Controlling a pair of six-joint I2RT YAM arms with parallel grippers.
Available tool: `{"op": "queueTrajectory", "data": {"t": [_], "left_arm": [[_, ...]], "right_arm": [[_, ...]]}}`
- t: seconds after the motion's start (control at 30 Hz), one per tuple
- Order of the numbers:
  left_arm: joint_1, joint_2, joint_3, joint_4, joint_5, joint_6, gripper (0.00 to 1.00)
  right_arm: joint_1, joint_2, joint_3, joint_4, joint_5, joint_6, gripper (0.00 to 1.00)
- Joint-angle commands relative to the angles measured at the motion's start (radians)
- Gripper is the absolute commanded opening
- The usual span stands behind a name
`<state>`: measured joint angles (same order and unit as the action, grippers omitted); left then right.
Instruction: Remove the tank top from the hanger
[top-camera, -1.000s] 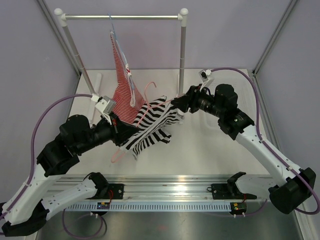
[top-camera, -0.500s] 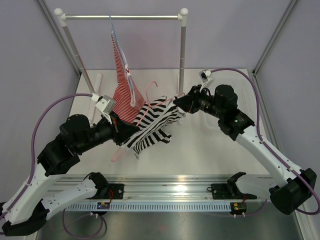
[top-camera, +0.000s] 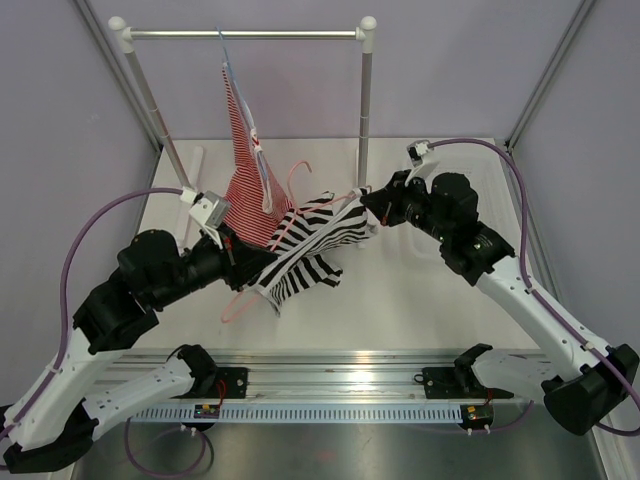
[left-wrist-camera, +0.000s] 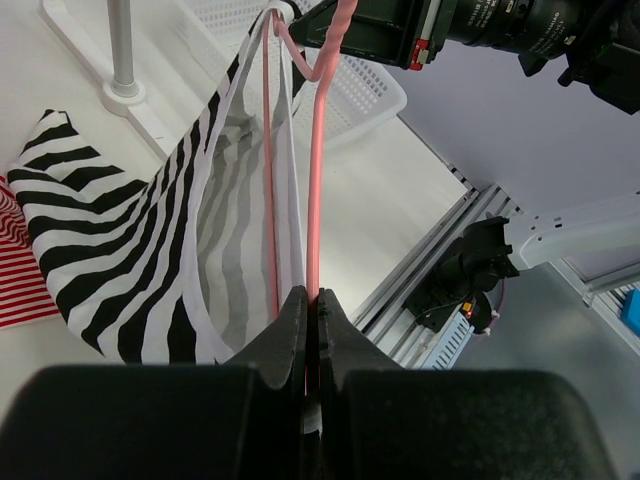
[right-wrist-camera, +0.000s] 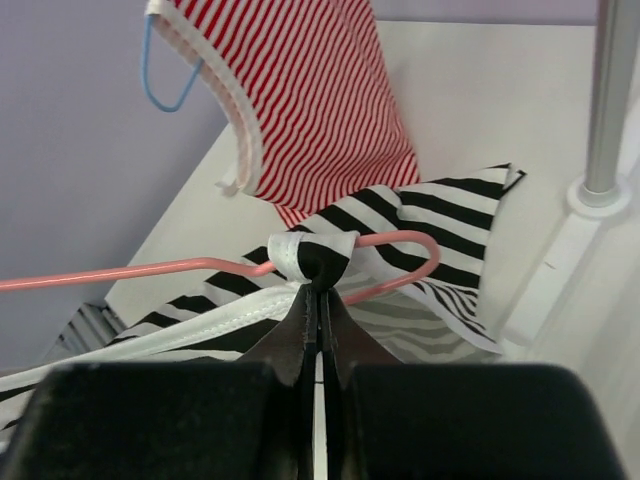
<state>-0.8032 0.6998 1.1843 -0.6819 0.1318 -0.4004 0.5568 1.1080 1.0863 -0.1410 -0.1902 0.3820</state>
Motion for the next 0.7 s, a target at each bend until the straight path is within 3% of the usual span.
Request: {"op": "queueTrajectory", "data": {"t": [0.0,0.43,0.67], "left_arm": [[-0.004,-0.034,0.008,0.033,-0.012,0.029,0.00],[-0.004,-0.083,-0.043,0.032,-0.024,0.044,0.00],[-0.004,-0.114,-0.057,0.047,-0.073,0.035,0.00]], "right_arm": [[0.005,-0.010,0.043,-0.025,0.165,-0.067,0.00],[0.005,0.058,0.136,-0.092,0.412,-0.106,0.00],[0.005,0.118,0.155,-0.154,0.436,-0.101,0.00]]}}
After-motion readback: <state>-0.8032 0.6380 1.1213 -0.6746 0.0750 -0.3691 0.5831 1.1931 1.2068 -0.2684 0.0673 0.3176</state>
